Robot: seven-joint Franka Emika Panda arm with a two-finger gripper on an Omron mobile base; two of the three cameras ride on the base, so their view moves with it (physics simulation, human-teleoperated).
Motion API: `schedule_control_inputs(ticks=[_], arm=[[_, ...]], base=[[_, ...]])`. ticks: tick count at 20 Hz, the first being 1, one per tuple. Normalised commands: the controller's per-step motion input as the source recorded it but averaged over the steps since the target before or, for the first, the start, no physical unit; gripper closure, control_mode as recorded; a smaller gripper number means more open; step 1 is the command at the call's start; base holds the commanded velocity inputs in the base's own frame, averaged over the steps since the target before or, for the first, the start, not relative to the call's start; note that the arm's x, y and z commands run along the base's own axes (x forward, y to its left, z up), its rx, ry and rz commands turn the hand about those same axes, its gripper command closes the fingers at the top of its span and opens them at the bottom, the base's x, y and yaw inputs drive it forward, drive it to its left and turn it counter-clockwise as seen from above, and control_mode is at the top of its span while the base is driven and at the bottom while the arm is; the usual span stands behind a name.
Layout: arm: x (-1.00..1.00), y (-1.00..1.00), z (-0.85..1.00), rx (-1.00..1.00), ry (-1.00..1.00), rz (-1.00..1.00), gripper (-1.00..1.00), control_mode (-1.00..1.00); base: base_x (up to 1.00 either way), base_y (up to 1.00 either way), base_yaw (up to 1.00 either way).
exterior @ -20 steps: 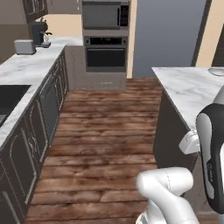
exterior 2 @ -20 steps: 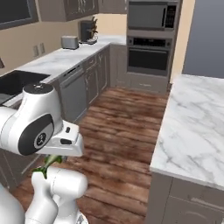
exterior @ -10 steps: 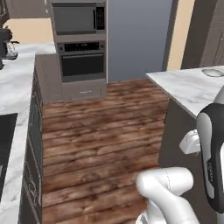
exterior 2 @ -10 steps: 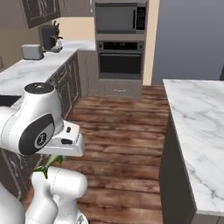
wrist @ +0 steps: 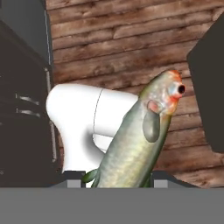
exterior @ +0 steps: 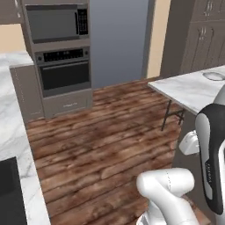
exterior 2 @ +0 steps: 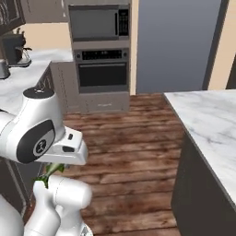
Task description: Take the fish from the fridge and place it on the digital scale on the counter by the fridge. Wait a few seconds for a reading, then move it to the plate on the dining counter.
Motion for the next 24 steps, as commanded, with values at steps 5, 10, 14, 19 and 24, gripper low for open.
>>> schedule_control_inputs(ticks=[5,10,14,19,24], arm=[[0.00,0.00,0.00,0.00,0.00,0.00,1.00,1.00],[0.00,0.00,0.00,0.00,0.00,0.00,1.00,1.00],[0.00,0.00,0.00,0.00,0.00,0.00,1.00,1.00],[0.00,0.00,0.00,0.00,0.00,0.00,1.00,1.00],[0.00,0.00,0.00,0.00,0.00,0.00,1.00,1.00]], base=[[1.00,0.08,-0.14],[1.00,0.06,-0.16],[1.00,0.13,-0.18],[1.00,0.28,-0.26],[1.00,0.25,-0.26]])
